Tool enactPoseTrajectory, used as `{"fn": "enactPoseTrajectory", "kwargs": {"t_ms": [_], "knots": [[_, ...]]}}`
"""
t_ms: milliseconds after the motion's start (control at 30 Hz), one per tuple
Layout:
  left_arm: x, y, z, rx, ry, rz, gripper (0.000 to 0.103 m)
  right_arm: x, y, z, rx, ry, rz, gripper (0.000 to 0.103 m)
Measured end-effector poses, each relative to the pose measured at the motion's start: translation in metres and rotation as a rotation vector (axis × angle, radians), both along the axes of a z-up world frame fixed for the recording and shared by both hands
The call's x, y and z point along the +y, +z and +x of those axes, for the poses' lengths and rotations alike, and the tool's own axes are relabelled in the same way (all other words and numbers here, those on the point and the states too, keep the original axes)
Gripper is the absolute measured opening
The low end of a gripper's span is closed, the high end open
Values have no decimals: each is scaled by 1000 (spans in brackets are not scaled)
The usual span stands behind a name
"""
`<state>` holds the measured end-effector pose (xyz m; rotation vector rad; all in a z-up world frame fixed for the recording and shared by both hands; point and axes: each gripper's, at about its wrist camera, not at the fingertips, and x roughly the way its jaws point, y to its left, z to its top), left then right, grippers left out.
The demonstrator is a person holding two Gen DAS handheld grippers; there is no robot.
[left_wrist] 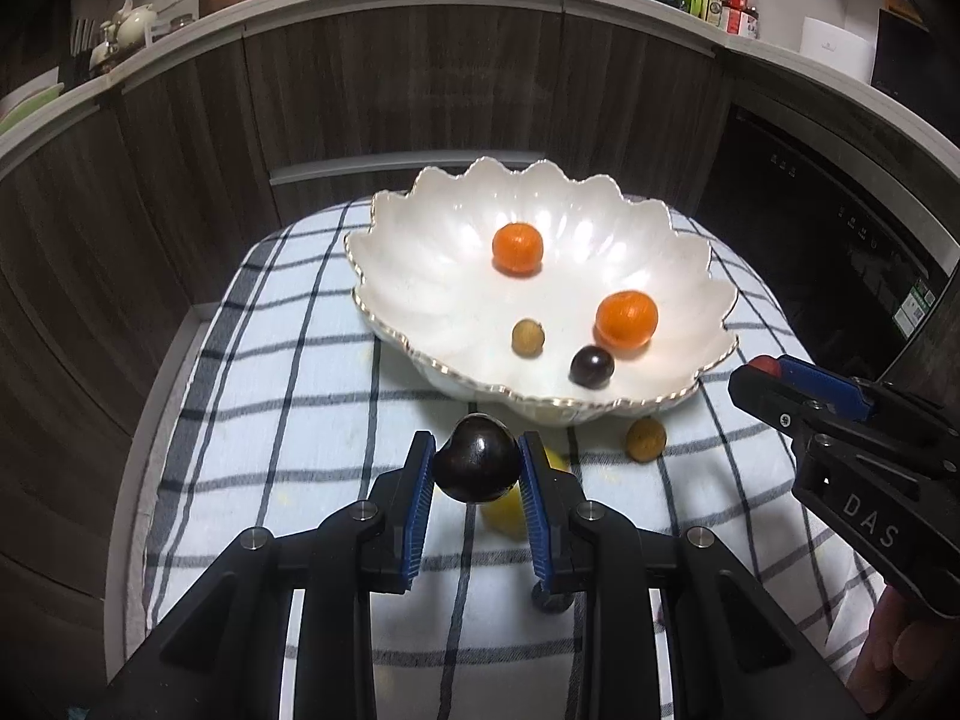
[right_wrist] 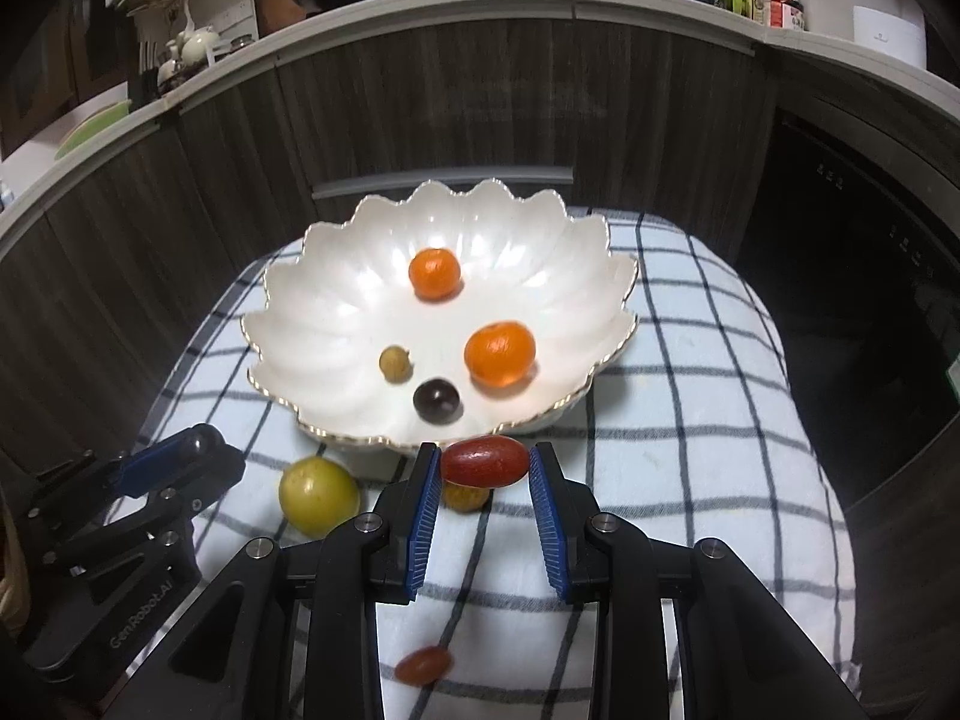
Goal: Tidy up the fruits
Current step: 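Carry the dark plum in the left tool while the right tool carries the red date over the bowl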
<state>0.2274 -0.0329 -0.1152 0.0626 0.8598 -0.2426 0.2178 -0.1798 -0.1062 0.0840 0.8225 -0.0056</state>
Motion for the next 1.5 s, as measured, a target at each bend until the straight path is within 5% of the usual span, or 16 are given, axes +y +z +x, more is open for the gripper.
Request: {"fn": "enactPoseTrajectory", "kwargs": {"t_ms": [767, 1500], "knots": [[-10, 35, 47, -68, 8, 1, 28, -20, 37, 34, -83, -5, -14, 32], [-23, 29, 105, -58, 8, 17, 28, -40, 33, 95, -63, -49, -20, 32]]}}
